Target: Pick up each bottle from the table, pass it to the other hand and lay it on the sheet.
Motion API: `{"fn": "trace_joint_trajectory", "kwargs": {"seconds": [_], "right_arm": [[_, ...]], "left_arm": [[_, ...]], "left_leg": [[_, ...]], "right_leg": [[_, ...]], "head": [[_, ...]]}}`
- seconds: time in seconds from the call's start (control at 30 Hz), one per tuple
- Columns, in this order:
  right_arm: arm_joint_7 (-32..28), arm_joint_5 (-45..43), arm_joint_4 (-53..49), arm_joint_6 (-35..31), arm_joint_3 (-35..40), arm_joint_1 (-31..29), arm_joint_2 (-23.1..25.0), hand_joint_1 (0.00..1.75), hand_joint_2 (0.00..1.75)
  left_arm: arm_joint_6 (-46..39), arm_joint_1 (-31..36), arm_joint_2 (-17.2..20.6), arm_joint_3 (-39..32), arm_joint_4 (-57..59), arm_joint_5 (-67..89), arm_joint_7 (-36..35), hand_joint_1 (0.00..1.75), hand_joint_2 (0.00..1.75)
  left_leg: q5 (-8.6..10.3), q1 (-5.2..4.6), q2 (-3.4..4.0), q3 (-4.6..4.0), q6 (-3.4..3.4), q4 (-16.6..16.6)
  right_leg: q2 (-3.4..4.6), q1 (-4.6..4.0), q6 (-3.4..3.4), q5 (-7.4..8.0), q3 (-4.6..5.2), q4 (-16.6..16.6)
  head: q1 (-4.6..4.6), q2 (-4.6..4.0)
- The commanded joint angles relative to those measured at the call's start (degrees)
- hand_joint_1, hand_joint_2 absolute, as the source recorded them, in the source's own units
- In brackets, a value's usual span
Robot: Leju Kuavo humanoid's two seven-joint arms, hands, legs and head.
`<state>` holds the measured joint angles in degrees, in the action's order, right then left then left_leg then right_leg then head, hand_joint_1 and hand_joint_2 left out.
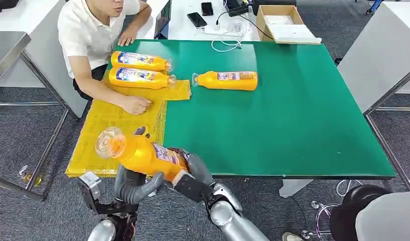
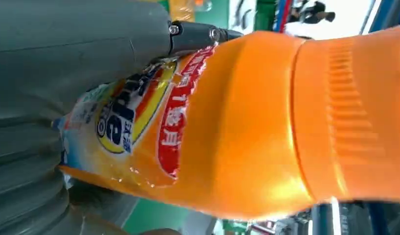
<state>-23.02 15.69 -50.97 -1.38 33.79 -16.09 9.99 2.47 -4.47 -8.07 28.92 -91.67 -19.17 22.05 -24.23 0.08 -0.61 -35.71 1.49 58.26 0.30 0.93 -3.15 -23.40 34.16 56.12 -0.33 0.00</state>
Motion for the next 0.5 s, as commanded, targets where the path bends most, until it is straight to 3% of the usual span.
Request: {"fn": "trace_joint_trajectory", "kwargs": {"seconds": [0.03, 0.37, 0.4, 0.43, 0.5], "right_arm": [[0.37, 1.98, 7.72, 1.72, 6.26, -4.73, 0.24, 1.75, 1.75], [-2.58, 3.38, 5.93, 3.18, 9.17, -4.94, 0.80, 1.75, 1.75], [-2.89, 3.18, 6.05, 3.60, 9.29, -4.95, 0.88, 1.75, 1.75], [-3.31, 2.53, 6.35, 4.40, 9.19, -4.92, 1.06, 1.75, 1.75], [-3.45, 2.28, 6.51, 4.73, 9.20, -4.84, 1.11, 1.75, 1.75]], "left_arm": [[3.85, 2.52, 1.15, 0.12, 5.69, -2.00, -2.25, 0.00, 1.75], [7.39, 4.08, 1.01, -0.55, 7.05, -5.94, -4.01, 0.00, 1.75], [8.03, 4.18, 1.06, -0.56, 7.00, -6.45, -3.89, 0.58, 1.75], [8.92, 4.20, 1.09, -0.61, 6.92, -7.13, -3.73, 1.71, 1.75], [9.20, 4.25, 1.10, -0.69, 6.81, -7.37, -3.67, 1.75, 1.75]], "left_leg": [[-0.03, 0.01, 0.08, 0.16, -0.05, -0.05], [-0.03, 0.01, 0.04, 0.13, -0.05, -0.04], [-0.09, 0.02, 0.09, 0.27, -0.09, -0.04], [-0.05, 0.00, 0.05, 0.21, -0.07, -0.06], [-0.08, 0.03, 0.05, 0.28, -0.09, -0.06]], "right_leg": [[0.03, -0.02, 0.08, -0.02, -0.13, -0.04], [0.00, -0.02, 0.08, -0.03, -0.11, -0.01], [0.02, -0.04, 0.14, -0.08, -0.24, -0.01], [-0.01, -0.01, 0.11, -0.06, -0.18, -0.02], [-0.02, -0.05, 0.14, -0.08, -0.25, -0.03]], "head": [[-0.02, 0.00], [-0.02, 0.00], [-0.02, 0.00], [-0.02, 0.00], [-0.02, 0.00]]}}
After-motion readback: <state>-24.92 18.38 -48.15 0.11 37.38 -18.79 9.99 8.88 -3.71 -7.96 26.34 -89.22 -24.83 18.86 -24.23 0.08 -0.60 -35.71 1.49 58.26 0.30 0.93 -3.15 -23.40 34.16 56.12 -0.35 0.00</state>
